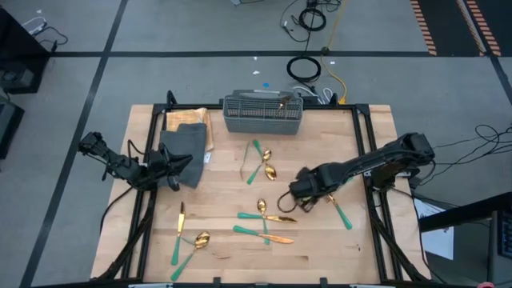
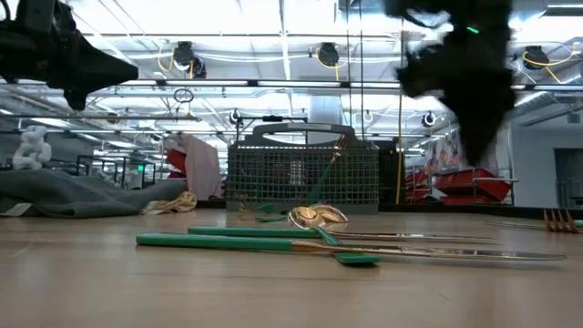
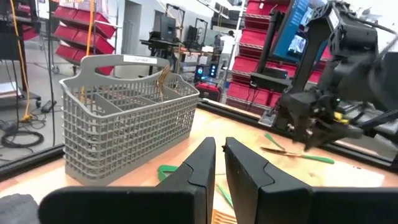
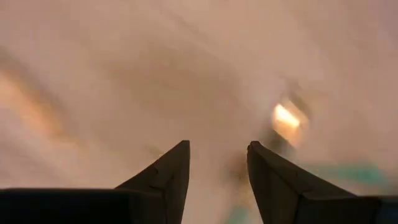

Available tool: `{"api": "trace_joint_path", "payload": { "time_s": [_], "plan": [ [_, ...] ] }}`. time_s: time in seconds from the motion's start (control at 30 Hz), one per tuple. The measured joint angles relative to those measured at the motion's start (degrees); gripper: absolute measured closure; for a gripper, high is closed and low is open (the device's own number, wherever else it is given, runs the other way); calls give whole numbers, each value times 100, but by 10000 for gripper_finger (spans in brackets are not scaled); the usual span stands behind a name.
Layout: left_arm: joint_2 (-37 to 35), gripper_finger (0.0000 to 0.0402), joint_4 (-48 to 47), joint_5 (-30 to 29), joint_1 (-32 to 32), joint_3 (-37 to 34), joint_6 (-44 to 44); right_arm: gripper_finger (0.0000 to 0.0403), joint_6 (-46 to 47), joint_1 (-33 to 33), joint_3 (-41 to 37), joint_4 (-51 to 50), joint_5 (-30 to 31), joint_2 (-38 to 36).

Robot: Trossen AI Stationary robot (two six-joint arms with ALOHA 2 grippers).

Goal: Sort silverware
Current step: Put the green spoon into the silverware basket

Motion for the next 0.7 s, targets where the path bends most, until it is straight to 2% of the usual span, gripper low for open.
{"api": "trace_joint_path", "payload": {
  "time_s": [0.1, 0.17, 0.37, 0.43, 0.6, 0.7],
  "plan": [
    [0, 359, 3, 77, 0, 0, -110, 252, -599, -56, 53, 1858, 116, -2],
    [0, 359, 2, 95, 0, 0, -162, 252, -1138, -75, 67, 2729, 97, 46],
    [0, 359, -11, 188, 0, 0, -167, 252, -2413, -259, 47, 2746, 94, 610],
    [0, 359, -22, 185, 0, 0, -165, 249, -2723, -372, 46, 3063, 42, 883],
    [0, 359, -20, 183, 0, 0, -165, 232, -3144, -622, 48, 3944, -727, 1434],
    [0, 359, -22, 183, 0, 0, -162, 224, -3259, -699, 48, 4027, -837, 1547]
  ]
}}
